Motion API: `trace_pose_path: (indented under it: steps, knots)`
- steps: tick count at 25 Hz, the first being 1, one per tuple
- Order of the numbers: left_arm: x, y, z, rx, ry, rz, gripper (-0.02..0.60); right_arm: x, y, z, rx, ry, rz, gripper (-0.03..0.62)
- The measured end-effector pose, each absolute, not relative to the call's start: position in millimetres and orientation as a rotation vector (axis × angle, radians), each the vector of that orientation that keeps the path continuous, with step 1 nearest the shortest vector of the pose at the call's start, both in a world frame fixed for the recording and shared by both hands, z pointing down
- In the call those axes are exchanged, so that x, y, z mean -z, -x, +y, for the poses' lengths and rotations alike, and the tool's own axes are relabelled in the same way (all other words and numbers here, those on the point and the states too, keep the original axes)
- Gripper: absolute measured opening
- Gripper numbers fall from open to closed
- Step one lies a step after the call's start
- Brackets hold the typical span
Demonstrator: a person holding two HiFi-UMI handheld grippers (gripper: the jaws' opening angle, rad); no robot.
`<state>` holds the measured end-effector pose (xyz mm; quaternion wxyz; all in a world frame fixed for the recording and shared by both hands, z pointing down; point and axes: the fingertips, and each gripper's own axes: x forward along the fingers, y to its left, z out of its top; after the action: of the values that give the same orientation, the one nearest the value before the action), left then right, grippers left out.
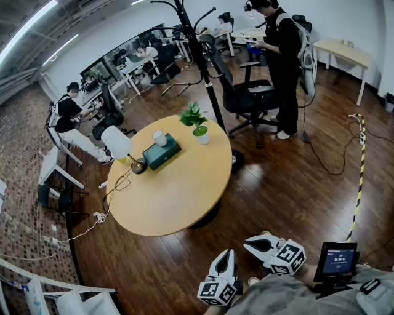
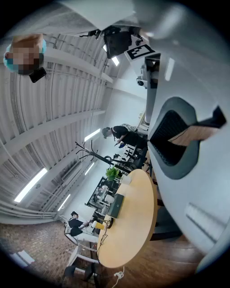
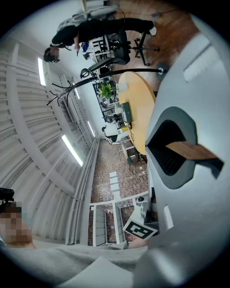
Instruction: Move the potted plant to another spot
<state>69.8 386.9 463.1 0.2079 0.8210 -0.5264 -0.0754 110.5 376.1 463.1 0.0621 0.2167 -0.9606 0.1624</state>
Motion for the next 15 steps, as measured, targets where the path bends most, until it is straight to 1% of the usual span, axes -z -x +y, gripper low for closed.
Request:
trace_pose_path:
  steps: [4,8,15]
  knots:
    - [-460,-66,357,0.197,-2.284,-1.477,0.0,-459,-109,345,-0.488,-0.651,-2.91,0.0]
    - [-467,-68,291,0.172,-2.273,-1.512,0.002,-464,-112,279,-0.492,-0.618,-2.927,0.0]
    - [-455,-71,182,0.165,-2.258,-1.567,0.002,-459,-112,172,-0.508,-0.557,-2.948,0.0]
